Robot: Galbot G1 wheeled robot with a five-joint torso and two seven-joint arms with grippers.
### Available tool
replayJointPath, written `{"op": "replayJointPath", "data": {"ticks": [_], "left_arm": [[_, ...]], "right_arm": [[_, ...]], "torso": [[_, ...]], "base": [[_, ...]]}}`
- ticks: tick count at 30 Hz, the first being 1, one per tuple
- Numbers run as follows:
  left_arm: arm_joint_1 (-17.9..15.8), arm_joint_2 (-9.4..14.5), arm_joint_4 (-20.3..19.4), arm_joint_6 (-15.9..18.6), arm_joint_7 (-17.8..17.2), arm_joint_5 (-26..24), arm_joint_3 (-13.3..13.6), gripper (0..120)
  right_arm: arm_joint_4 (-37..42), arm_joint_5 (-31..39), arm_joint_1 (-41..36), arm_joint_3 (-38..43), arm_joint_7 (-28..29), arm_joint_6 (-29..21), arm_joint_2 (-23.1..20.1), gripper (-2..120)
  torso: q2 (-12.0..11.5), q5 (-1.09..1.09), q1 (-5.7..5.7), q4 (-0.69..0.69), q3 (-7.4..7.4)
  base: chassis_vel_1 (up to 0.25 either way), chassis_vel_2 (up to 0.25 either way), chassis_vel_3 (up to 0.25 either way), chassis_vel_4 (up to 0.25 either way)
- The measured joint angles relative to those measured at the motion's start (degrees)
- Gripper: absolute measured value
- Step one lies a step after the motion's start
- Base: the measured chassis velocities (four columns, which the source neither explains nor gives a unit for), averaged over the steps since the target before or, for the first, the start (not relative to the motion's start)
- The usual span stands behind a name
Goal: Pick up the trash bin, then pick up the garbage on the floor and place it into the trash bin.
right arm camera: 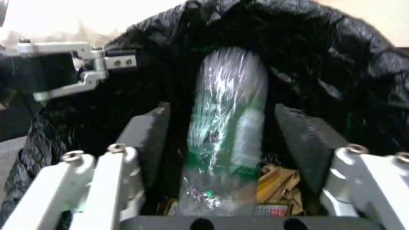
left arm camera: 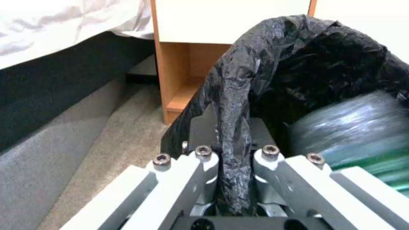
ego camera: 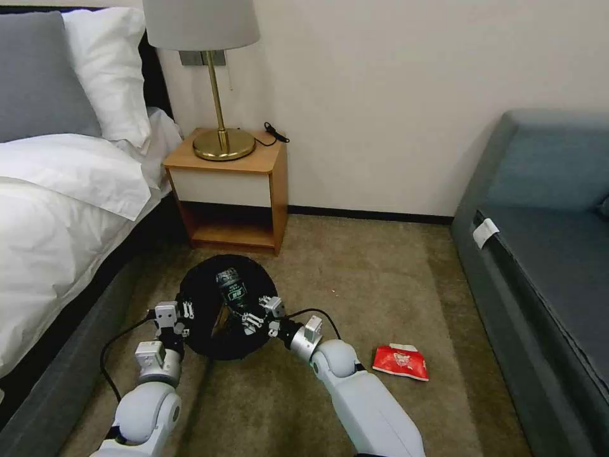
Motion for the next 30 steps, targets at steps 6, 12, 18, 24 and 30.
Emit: {"op": "replayJointPath", "data": {"ticks": [6,12,18,24,30], "left_arm": [[0.06,0.05,-0.18,-0.05,0.02,-0.19,-0.26,4],[0.34,0.65,-0.32,-0.26,0.95,-0.21,-0.70,4],[0.58,1.59,-0.16,-0.51,1.81,-0.73,-0.93,4],[-0.12,2.00,2.38,-2.12,2.58,-1.22,-1.60,4],[-0.04,1.99,3.29,-2.78,2.59,-1.53,-1.61,4]], "right_arm": [[0.25,-0.19,-0.09,0.10,0.05,0.00,0.23,85],[1.23,-0.18,-0.43,0.19,0.00,-0.28,-0.27,99],[2.40,-0.67,-0.97,0.89,-0.08,-0.90,-0.27,100],[5.31,-0.23,-1.06,0.25,0.03,-1.86,-2.07,100],[5.77,1.27,0.59,0.52,0.74,-1.86,-4.63,100]], "torso": [[0.00,0.00,0.00,0.00,0.00],[0.00,0.00,0.00,0.00,0.00],[0.00,0.00,0.00,-0.01,0.00],[0.00,0.01,0.00,0.00,0.00],[0.00,0.01,0.00,-0.01,0.00]], "base": [[0.000,0.000,0.000,0.000],[0.000,0.000,0.000,0.000],[0.000,0.000,0.000,0.000],[0.000,0.000,0.000,0.000],[0.000,0.000,0.000,0.000]]}}
